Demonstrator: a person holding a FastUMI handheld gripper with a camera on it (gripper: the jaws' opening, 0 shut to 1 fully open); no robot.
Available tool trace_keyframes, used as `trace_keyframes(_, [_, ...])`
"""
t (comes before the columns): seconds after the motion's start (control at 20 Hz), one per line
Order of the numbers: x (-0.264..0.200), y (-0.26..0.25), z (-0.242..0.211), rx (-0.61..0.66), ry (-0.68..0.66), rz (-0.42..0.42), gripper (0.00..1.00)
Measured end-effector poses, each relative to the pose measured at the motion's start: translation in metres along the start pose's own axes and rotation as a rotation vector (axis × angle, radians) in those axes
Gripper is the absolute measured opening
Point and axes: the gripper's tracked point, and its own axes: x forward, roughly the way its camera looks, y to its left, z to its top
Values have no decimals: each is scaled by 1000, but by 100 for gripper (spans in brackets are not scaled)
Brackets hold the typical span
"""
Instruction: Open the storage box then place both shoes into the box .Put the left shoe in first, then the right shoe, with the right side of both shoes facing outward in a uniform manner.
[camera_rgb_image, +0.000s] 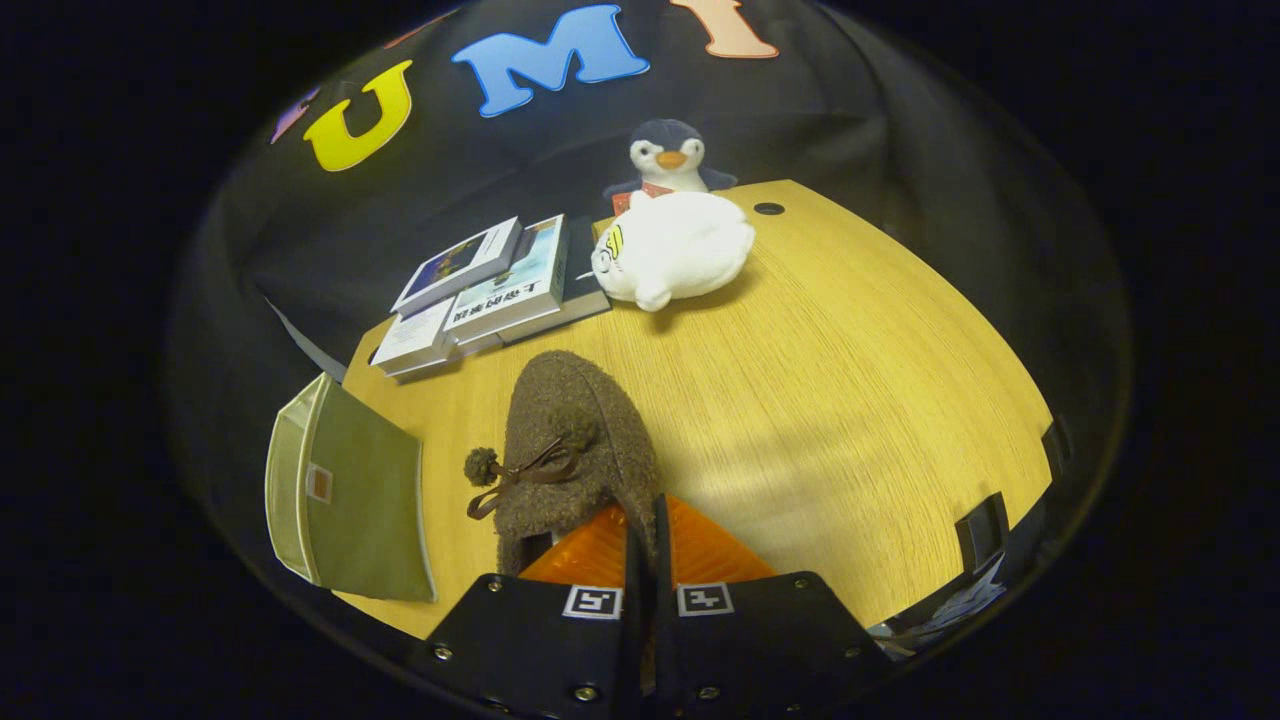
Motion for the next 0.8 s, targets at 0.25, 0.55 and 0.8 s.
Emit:
trace_keyframes(0.25, [-18, 49, 11, -6, -20, 39, 6])
trace_keyframes(0.55, [-37, 118, 21, 3, -40, 105, 6])
trace_keyframes(0.8, [-45, 176, 18, 7, -42, 147, 6])
